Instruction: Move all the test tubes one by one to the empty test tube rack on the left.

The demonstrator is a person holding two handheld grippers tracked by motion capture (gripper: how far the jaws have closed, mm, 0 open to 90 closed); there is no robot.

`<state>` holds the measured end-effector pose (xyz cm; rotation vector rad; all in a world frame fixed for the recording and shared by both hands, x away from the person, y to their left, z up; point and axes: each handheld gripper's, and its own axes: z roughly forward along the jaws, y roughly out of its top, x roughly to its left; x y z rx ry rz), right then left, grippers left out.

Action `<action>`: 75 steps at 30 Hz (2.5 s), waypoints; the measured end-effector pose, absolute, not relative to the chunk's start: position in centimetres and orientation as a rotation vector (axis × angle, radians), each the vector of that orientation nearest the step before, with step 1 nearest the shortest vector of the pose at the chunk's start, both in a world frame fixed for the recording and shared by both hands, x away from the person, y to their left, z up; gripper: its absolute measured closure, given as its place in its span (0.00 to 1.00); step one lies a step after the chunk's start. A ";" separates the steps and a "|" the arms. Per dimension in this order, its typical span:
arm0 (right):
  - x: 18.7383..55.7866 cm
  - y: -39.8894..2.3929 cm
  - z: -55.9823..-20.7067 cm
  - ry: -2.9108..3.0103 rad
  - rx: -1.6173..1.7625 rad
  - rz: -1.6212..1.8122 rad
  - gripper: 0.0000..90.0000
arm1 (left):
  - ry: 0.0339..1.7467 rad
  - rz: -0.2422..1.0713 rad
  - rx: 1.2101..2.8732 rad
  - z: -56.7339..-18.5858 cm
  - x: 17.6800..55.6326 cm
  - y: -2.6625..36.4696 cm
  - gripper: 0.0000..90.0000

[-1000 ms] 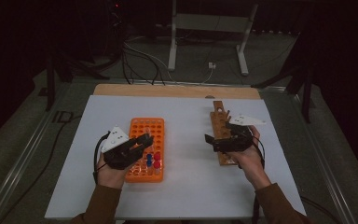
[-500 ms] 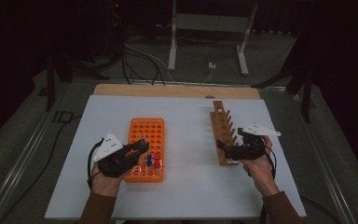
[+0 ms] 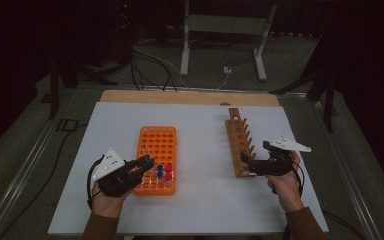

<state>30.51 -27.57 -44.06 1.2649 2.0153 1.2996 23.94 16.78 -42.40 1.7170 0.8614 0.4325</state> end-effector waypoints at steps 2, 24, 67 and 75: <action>30.4 -27.8 -44.1 2.007 1.276 1.302 0.00 | 0.862 0.425 1.717 -42.7 23.8 16.9 0.85; 29.4 -29.0 -44.3 1.950 1.305 1.323 0.00 | 0.856 0.493 1.762 -45.7 22.0 16.4 0.85; 28.7 -29.1 -45.0 1.962 1.291 1.322 0.00 | 0.987 0.480 1.995 -49.1 22.8 14.7 0.86; 28.4 -29.3 -45.1 1.946 1.279 1.346 0.00 | 0.965 0.453 1.970 -48.7 22.8 15.2 0.74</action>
